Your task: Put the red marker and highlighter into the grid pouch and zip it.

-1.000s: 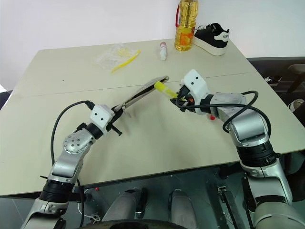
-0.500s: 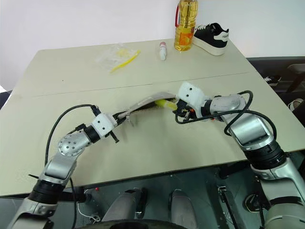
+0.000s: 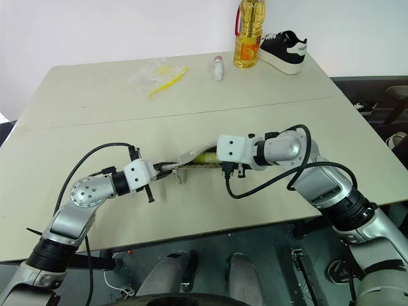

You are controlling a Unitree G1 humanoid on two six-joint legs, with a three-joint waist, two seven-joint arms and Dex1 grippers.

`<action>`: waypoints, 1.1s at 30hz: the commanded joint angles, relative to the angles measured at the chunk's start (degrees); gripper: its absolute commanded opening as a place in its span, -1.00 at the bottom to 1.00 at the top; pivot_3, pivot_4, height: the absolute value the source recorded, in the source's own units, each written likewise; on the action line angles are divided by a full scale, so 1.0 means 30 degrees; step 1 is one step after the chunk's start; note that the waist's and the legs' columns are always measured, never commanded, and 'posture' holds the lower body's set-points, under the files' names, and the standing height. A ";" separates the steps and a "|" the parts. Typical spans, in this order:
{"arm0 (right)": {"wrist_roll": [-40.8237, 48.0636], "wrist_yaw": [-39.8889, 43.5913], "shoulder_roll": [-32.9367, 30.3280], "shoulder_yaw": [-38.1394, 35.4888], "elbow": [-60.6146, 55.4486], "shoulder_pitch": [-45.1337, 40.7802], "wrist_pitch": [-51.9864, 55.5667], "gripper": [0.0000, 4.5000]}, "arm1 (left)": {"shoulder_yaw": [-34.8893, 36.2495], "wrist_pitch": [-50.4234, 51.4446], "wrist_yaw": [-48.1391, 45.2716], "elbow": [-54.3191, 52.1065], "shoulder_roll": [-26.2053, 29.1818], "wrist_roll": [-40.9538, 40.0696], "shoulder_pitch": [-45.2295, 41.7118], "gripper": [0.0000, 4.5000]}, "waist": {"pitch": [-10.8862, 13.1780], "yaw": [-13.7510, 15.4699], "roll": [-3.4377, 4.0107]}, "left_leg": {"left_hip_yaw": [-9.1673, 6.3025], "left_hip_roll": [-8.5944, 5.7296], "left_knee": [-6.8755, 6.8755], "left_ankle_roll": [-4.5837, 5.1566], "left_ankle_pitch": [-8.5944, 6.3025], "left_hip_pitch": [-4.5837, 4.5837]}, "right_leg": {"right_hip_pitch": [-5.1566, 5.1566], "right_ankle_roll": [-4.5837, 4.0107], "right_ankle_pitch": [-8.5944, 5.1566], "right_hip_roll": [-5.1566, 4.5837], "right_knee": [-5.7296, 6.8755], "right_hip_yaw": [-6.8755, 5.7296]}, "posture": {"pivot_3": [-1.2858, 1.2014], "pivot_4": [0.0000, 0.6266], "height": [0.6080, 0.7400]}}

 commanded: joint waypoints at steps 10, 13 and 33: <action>0.6504 -0.3131 0.1307 -1.0855 0.3286 0.1100 0.6986 0.53 | 0.0647 0.0962 0.3490 0.0751 -0.2331 0.0606 -0.0314 -1.00 | -0.0009 0.0053 -0.0033 | -0.0007 -0.0004 0.0035 0.0017 -0.0001 0.0008 | 0.0042 0.0002 0.0004 -0.0001 -0.0002 -0.0005 | 0.03 -0.52 1.00; 0.4680 -0.6430 0.1499 -1.0837 0.6481 0.1124 0.7544 0.99 | 0.0525 0.1066 0.4299 0.1010 -0.2942 0.0908 -0.0394 -1.00 | -0.0009 0.0050 -0.0030 | 0.0000 -0.0007 0.0059 0.0018 -0.0001 0.0007 | 0.0044 -0.0006 0.0005 -0.0006 0.0007 -0.0005 | 0.03 -0.52 1.00; 0.3392 -1.1748 0.4528 -1.1309 1.0887 0.0841 0.7734 -0.82 | 0.0357 0.0742 0.5249 0.1669 -0.3611 0.1535 -0.0829 -1.00 | -0.0016 0.0000 -0.0002 | 0.0006 -0.0004 0.0098 0.0035 0.0006 0.0023 | 0.0065 0.0021 0.0021 0.0016 0.0034 -0.0005 | 0.03 -0.52 1.00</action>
